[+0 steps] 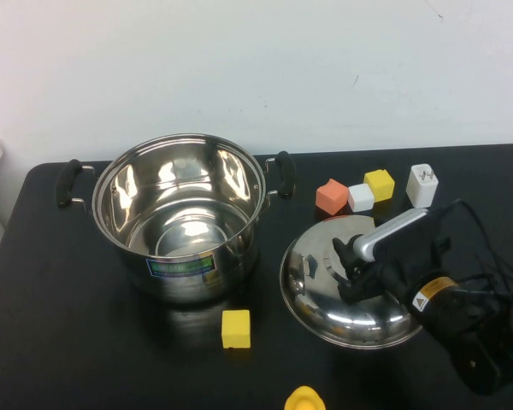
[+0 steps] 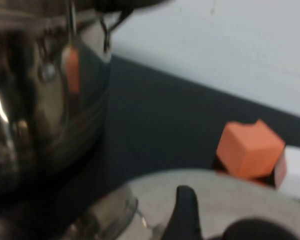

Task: Cover the pot
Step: Pick up the pot lid, then place the pot lid on the pot

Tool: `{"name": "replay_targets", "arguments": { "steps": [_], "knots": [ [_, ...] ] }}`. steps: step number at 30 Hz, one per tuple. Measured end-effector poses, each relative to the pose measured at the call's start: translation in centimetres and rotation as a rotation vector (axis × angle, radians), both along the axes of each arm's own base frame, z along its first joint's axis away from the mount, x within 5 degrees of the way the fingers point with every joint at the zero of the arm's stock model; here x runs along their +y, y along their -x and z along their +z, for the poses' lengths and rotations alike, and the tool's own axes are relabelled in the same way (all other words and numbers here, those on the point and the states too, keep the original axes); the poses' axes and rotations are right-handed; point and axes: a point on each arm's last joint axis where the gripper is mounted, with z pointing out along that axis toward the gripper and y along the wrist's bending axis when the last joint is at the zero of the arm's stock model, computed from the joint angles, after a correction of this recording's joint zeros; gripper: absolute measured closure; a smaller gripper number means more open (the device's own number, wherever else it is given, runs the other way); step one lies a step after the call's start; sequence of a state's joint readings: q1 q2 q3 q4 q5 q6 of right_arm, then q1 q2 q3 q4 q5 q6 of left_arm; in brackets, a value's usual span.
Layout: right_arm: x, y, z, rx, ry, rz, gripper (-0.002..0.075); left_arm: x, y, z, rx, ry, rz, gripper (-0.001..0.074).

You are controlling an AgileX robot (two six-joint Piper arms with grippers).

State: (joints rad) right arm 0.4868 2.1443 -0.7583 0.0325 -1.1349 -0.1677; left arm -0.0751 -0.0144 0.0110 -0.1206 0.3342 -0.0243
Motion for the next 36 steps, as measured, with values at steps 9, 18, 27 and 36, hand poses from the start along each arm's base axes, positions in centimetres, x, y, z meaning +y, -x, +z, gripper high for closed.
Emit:
{"name": "replay_targets", "arguments": {
  "steps": [9,18,27,36],
  "knots": [
    [-0.2,-0.1,-2.3,0.040,0.017,-0.025,0.0197,0.0,0.0,0.0,0.000,0.000,0.000,0.0737],
    [-0.6,1.1,0.0,0.031,0.012,-0.007,0.0374,0.0,0.0,0.0,0.000,0.000,0.000,0.0737],
    [-2.0,6.0,10.1,-0.133,-0.121,0.103,0.0374,0.0,0.0,0.0,0.000,0.000,0.000,0.0737],
    [-1.1,9.4,18.1,-0.089,-0.212,0.233,0.0375,0.0,0.0,0.0,0.000,0.000,0.000,0.0737]
  ]
}}
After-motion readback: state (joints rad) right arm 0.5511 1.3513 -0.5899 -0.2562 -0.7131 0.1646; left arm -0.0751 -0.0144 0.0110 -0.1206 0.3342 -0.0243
